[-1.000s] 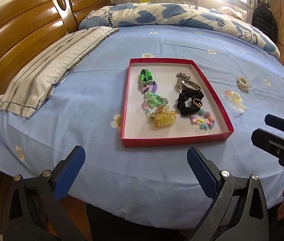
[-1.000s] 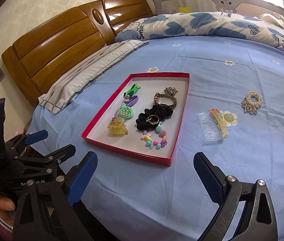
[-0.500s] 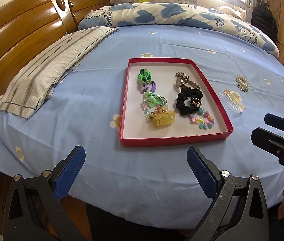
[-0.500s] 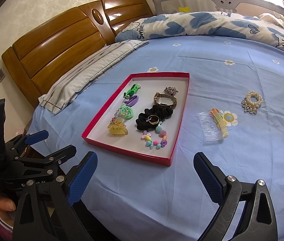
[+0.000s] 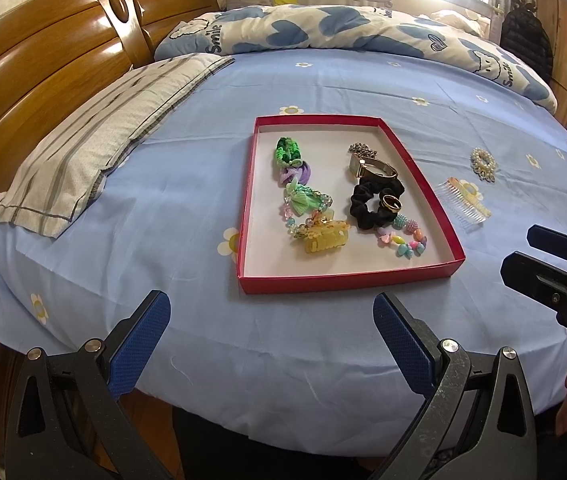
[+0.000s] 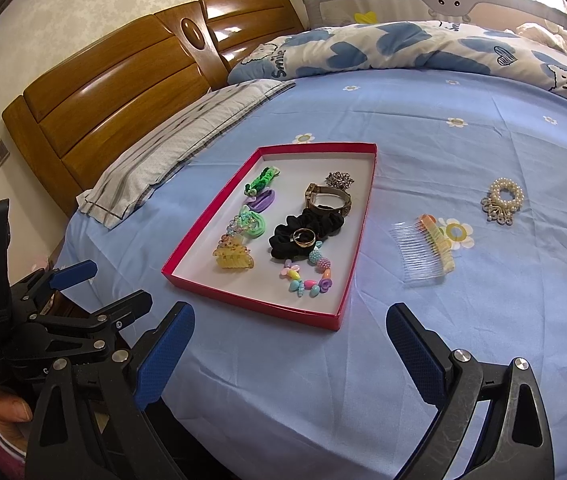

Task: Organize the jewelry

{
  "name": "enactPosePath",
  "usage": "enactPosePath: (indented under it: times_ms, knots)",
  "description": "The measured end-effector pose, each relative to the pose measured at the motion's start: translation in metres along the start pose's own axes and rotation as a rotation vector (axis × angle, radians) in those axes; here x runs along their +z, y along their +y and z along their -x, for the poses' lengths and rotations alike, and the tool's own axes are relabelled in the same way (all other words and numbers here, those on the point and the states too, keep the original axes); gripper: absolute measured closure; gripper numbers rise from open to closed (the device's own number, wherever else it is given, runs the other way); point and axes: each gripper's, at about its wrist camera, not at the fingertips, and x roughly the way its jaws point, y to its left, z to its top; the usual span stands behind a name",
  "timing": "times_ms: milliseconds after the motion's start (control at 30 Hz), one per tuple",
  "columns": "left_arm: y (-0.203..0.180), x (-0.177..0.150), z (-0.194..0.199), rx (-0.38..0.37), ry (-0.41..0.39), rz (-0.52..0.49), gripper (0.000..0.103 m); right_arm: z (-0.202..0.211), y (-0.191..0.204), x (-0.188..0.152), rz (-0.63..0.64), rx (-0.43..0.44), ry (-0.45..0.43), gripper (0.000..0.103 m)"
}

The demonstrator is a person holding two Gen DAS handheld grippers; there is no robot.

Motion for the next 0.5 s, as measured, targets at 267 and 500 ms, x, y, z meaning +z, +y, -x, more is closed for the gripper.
enactPosePath:
  times_ms: [267, 500]
  knots:
    - [0.0, 0.0021, -0.0015, 0.004, 0.003, -0.005, 0.001, -0.0012, -0.0014, 0.0001, -0.005, 0.0, 0.001, 0.005]
    - [-0.0002, 0.0052, -0.0082, -0.011, 0.022, -0.002, 0.001, -0.0062, -0.0035, 0.0003, -0.008, -0.004, 0.008, 0.005]
